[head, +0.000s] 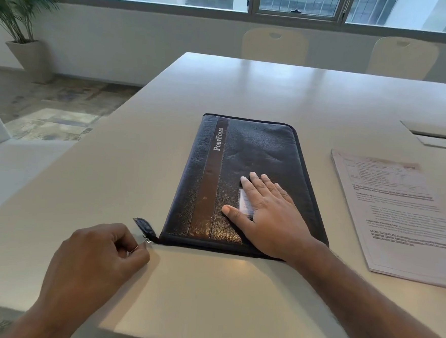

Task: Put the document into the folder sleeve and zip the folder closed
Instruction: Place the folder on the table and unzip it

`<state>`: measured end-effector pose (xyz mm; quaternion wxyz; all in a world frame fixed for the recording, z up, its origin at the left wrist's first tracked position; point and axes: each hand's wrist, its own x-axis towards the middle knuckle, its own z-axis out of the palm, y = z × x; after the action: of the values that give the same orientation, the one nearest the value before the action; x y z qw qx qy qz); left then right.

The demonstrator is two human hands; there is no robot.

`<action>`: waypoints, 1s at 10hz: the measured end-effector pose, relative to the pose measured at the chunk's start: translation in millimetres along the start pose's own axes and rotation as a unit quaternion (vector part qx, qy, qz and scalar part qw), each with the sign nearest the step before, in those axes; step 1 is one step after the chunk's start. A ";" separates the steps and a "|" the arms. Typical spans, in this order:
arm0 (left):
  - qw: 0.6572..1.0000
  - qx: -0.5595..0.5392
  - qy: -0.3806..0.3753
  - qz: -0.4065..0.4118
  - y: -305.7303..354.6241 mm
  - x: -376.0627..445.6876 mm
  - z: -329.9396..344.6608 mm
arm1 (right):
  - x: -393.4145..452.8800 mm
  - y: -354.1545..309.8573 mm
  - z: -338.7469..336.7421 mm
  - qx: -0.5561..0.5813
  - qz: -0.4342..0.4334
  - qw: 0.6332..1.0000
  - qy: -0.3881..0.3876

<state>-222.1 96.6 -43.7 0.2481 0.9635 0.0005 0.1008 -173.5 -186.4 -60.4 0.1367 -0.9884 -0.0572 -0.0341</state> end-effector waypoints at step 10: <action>0.977 0.072 -0.090 0.178 90.6 25.3 43.6 | -59.8 31.4 -66.0 0.338 0.247 0.884 0.207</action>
<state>-193.3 -2.4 -32.8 0.1550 0.9685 -0.1864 0.0564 -232.4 -240.7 -10.3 0.4755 -0.8348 0.2101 -0.1813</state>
